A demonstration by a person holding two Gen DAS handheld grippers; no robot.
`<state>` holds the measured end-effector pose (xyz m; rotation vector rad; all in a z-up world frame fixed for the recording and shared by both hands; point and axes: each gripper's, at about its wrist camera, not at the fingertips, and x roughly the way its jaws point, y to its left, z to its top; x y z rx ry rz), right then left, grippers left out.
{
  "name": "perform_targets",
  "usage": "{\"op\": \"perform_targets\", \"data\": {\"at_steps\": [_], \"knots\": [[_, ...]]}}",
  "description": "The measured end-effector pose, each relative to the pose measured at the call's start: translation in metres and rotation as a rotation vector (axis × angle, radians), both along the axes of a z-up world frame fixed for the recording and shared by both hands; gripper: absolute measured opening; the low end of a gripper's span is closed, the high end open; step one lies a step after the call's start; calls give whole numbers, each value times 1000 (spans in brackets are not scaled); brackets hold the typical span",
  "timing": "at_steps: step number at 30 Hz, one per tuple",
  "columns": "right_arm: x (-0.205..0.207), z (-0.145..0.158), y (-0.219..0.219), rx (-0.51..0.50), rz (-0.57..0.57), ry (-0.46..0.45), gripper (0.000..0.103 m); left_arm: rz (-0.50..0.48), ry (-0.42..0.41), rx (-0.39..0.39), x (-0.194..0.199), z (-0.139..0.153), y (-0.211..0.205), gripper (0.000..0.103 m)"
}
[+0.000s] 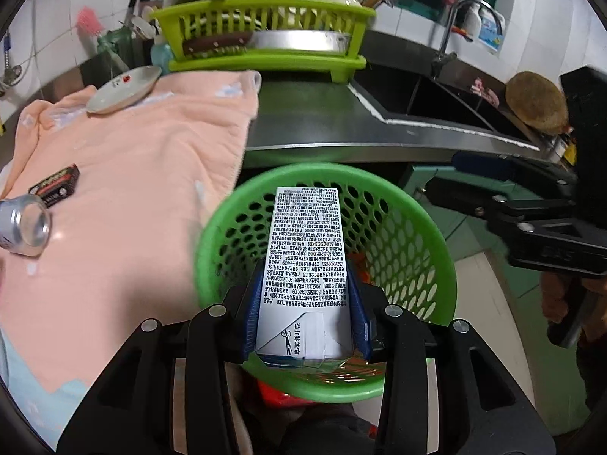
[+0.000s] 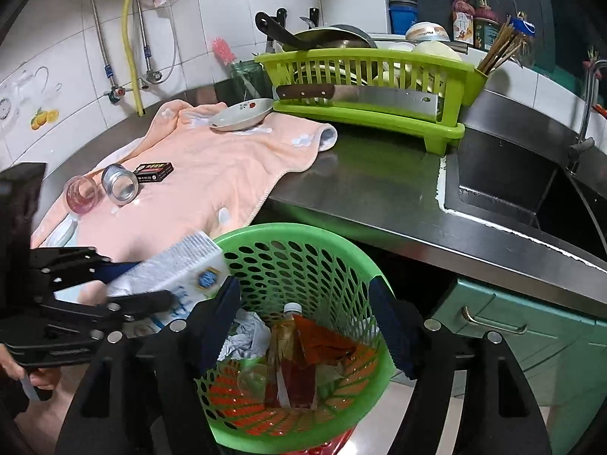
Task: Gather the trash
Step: 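Drop the snack bag into the green basket with the right tool while the left tool drops the milk carton, then move both tools back over the towel toward the blue can and white lid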
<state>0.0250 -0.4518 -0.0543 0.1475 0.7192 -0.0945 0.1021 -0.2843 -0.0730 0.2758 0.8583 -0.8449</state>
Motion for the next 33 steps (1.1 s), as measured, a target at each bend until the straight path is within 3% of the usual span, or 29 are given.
{"op": "perform_targets", "data": {"at_steps": [7, 8, 11, 22, 33], "knots": [[-9, 1, -4, 15, -4, -19, 76, 6, 16, 10, -2, -6, -6, 42], [-9, 2, -4, 16, -4, -20, 76, 10, 17, 10, -2, -6, -5, 51], [-10, 2, -3, 17, 0, -23, 77, 26, 5, 4, -2, -5, -1, 62], [-13, 12, 17, 16, 33, -52, 82, 83, -2, -16, 0, 6, 32, 65], [7, 19, 55, 19, 111, -62, 82, 194, -23, -48, 3, 21, 97, 66]]}}
